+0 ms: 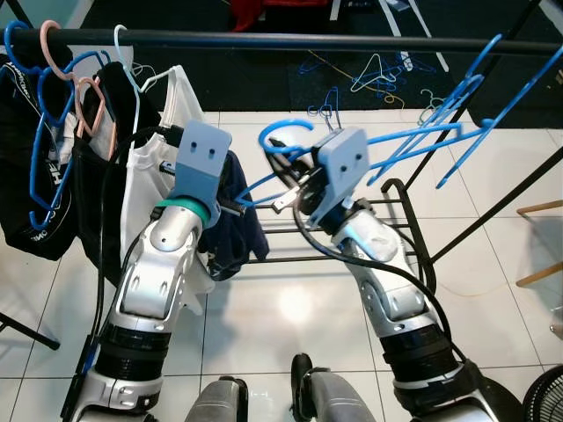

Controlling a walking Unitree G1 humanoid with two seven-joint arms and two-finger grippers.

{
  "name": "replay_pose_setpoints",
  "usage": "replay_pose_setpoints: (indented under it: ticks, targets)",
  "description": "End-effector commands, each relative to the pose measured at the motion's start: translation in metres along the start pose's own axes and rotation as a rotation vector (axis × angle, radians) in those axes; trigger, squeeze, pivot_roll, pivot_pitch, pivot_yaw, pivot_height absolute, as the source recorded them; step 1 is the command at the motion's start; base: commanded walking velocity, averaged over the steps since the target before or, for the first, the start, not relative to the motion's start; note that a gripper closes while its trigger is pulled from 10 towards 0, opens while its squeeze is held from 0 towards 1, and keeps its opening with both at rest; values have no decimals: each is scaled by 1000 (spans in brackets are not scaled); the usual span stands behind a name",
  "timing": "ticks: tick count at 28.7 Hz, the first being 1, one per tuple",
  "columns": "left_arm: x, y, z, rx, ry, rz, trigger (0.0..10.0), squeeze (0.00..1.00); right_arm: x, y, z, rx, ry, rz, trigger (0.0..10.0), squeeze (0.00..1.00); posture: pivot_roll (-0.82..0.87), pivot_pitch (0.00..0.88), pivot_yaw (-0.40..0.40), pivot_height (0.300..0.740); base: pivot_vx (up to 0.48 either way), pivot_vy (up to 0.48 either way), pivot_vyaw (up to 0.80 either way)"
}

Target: Hang hanger

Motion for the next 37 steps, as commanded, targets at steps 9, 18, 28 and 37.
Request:
replay_pose_setpoints:
  ticks: [9, 18, 28, 37]
  targets:
    - [-37, 24, 4, 39, 26, 15, 10000, 0, 13, 10, -5, -3, -6, 60, 10000, 0, 97, 118, -7, 740, 0, 0, 0]
    - [-44, 17, 2, 22, 40, -14, 10000, 0, 28, 21, 9, 37, -68, 93, 10000, 0, 111, 124, -14, 740, 0, 0, 0]
    - [-47, 39, 5, -12, 24, 78, 10000, 0, 26, 43, 25, 137, -109, 209, 10000, 0, 91, 143, -26, 740, 0, 0, 0]
    - [-50, 40, 15, 77, -17, 48, 10000, 0, 24, 49, 22, 172, -95, 225, 10000, 0, 90, 150, -17, 740, 0, 0, 0]
Point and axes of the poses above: a point about 5 cm out from each wrist's last joint towards the gripper, its own x axis pointing out of the wrist towards the gripper, its own z axis along the axis of the wrist's last joint, y = z × x, the point moved 5 cm from there along x, pointing out of the wrist towards the gripper, and after that the axes turned 1 degree about x, right-handed, at the moved point
